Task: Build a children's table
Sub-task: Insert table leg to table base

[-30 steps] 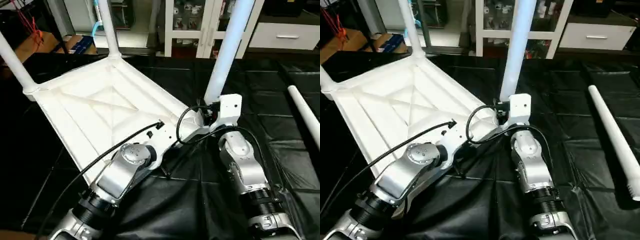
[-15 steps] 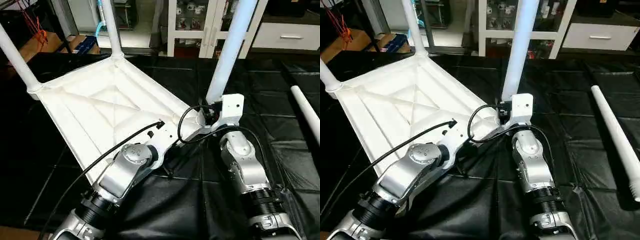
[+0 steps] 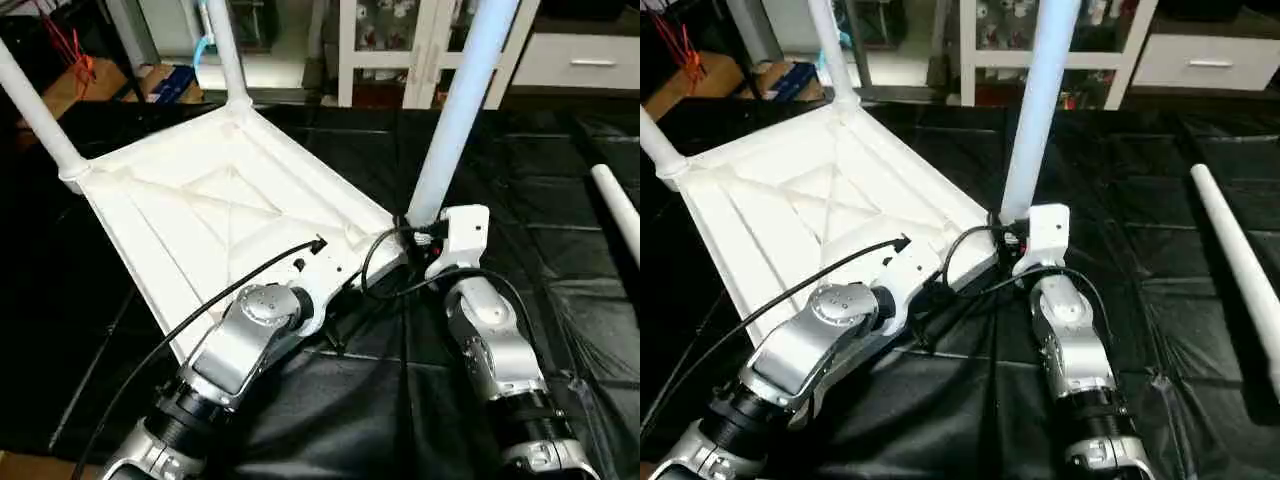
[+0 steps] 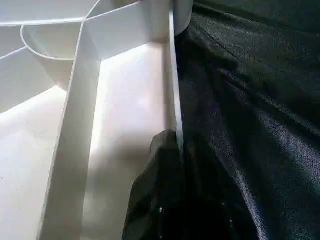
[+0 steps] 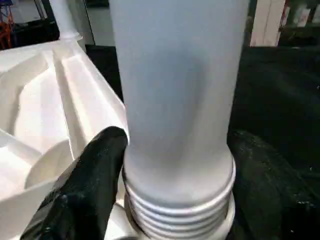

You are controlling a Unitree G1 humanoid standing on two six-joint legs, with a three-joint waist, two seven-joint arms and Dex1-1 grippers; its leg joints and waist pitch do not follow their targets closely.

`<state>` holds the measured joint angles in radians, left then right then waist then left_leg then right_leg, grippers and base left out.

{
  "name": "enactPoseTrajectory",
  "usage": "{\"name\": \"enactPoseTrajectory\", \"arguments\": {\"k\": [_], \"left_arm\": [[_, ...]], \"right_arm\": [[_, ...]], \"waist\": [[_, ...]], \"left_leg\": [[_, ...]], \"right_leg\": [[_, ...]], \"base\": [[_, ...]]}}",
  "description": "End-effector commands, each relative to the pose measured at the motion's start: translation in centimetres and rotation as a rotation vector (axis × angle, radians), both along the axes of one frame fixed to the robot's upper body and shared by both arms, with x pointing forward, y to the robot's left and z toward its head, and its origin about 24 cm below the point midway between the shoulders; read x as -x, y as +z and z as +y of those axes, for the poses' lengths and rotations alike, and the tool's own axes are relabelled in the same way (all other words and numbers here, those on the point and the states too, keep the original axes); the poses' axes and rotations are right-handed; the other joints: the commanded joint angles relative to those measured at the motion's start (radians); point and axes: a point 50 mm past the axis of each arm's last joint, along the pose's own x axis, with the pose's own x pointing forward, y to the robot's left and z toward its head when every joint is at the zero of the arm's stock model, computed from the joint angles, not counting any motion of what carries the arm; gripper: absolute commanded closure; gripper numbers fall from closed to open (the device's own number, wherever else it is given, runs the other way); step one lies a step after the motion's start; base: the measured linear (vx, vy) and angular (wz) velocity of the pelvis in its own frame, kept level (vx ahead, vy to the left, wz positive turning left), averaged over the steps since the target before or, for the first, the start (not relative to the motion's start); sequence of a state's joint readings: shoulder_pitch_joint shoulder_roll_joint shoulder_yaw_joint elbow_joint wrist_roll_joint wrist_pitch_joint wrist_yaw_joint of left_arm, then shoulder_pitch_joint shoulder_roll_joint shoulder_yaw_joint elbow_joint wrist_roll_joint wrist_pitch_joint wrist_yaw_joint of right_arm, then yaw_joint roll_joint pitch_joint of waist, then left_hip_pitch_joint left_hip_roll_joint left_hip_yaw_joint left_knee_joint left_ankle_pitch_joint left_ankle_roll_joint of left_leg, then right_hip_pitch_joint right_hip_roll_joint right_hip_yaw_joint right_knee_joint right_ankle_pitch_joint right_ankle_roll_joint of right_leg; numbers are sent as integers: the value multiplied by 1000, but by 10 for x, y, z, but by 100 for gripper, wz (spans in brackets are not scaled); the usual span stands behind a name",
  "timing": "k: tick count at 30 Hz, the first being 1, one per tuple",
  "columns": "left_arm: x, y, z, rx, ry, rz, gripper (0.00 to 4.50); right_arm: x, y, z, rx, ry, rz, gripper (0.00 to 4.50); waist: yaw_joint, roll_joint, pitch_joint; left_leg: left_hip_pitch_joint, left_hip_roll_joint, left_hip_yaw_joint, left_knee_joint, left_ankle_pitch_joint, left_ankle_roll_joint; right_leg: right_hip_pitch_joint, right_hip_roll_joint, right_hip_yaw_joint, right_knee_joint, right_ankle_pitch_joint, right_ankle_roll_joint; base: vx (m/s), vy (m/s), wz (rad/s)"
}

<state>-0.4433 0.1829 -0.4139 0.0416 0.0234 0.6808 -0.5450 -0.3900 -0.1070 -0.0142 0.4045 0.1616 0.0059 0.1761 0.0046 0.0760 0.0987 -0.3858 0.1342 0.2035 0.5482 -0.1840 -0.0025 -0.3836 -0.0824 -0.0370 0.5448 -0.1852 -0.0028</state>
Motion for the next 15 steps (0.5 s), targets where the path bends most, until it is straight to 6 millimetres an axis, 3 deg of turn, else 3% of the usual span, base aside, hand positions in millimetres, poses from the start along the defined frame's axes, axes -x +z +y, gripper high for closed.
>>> {"name": "enactPoseTrajectory", "arguments": {"k": [1,5,9,11,15], "left_arm": [[4,-20,6,-49,16,71,450],[4,-20,8,-51,7,76,450],[8,-22,12,-61,-31,89,450],[12,-26,20,-83,-68,98,450],[14,-28,27,-98,-82,107,450]], "right_arm": [[3,2,3,-18,43,-7,85],[10,11,5,-39,142,-55,45],[21,19,1,-31,243,-96,36],[27,23,-15,-3,245,-116,2],[28,26,-31,4,209,-123,2]], "waist": [[-4,-14,-37],[-3,-14,-39],[-2,-14,-41],[-2,-13,-40],[-2,-7,-46]], "left_leg": [[23,99,-46,-80,-318,30],[23,100,-46,-79,-299,35],[16,99,-47,-76,-260,65],[15,100,-48,-75,-253,74],[21,100,-44,-68,-202,84]], "right_leg": [[5,-73,45,-68,-326,-170],[6,-71,44,-66,-308,-166],[14,-72,41,-60,-260,-177],[15,-73,40,-61,-265,-176],[15,-70,38,-53,-200,-202]], "base": [[0,0,0],[0,0,0],[0,0,0],[0,0,0],[0,0,0]]}}
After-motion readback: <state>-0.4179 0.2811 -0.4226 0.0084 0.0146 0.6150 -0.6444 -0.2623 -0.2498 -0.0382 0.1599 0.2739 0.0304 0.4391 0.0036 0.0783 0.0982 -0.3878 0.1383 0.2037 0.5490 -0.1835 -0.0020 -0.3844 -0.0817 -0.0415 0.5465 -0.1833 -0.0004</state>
